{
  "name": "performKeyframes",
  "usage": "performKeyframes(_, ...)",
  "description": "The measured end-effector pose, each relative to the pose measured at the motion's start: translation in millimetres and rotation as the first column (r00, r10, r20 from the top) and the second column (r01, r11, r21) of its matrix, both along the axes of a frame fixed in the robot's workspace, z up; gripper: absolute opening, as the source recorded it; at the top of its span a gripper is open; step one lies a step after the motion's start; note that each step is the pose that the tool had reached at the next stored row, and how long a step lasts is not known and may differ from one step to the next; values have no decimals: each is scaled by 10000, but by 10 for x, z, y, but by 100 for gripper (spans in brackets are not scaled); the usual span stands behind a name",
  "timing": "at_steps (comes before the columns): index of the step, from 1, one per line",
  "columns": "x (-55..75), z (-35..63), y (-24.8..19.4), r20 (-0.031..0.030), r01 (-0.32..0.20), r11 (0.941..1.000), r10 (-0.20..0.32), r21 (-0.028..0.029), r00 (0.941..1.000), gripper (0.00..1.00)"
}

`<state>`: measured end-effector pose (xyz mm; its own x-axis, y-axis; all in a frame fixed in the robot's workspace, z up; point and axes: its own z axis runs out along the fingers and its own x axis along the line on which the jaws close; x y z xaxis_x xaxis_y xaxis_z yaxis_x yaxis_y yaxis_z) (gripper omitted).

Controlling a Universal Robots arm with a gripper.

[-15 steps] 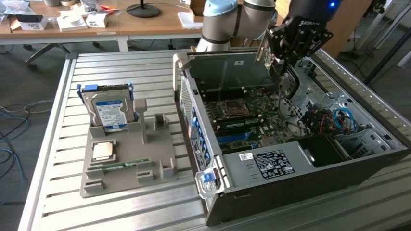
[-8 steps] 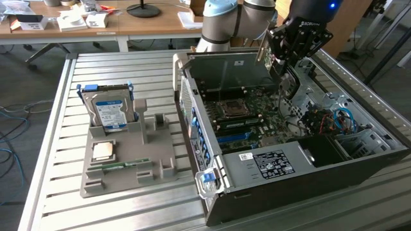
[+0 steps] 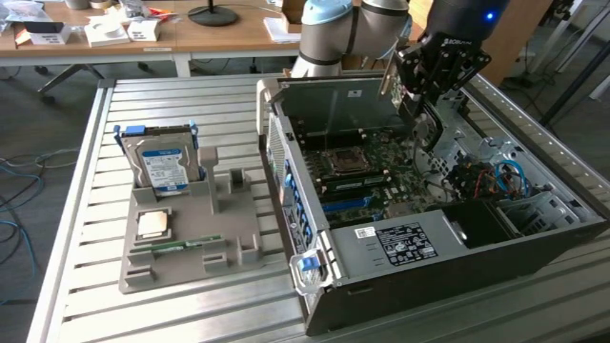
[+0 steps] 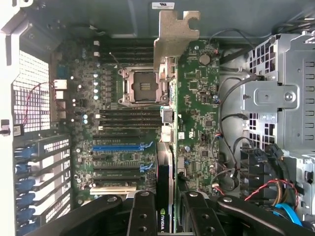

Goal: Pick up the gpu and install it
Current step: 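Pick up the gpu and move the gpu toward the slot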

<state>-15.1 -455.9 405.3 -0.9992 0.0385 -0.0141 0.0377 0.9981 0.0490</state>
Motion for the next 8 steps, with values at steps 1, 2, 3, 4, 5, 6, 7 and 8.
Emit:
performKeyframes(1, 0, -8, 0, 0, -3, 10000, 3, 0, 10000, 26)
performKeyframes(2, 0, -16, 0, 0, -7, 10000, 7, 0, 10000, 26)
performKeyframes(3, 0, -22, 0, 0, -14, 10000, 14, 0, 10000, 26)
performKeyframes(4, 1, -27, 0, -1, -26, 10000, 26, 0, 10000, 26)
performKeyframes(5, 2, -28, 0, -1, -56, 10000, 56, -1, 10000, 26)
performKeyframes(6, 4, -30, 0, -1, -105, 9999, 105, -3, 9999, 26)
performKeyframes(7, 6, -33, 0, 0, -150, 9999, 150, -1, 9999, 26)
performKeyframes(8, 10, -35, 0, 0, -184, 9998, 184, 0, 9998, 26)
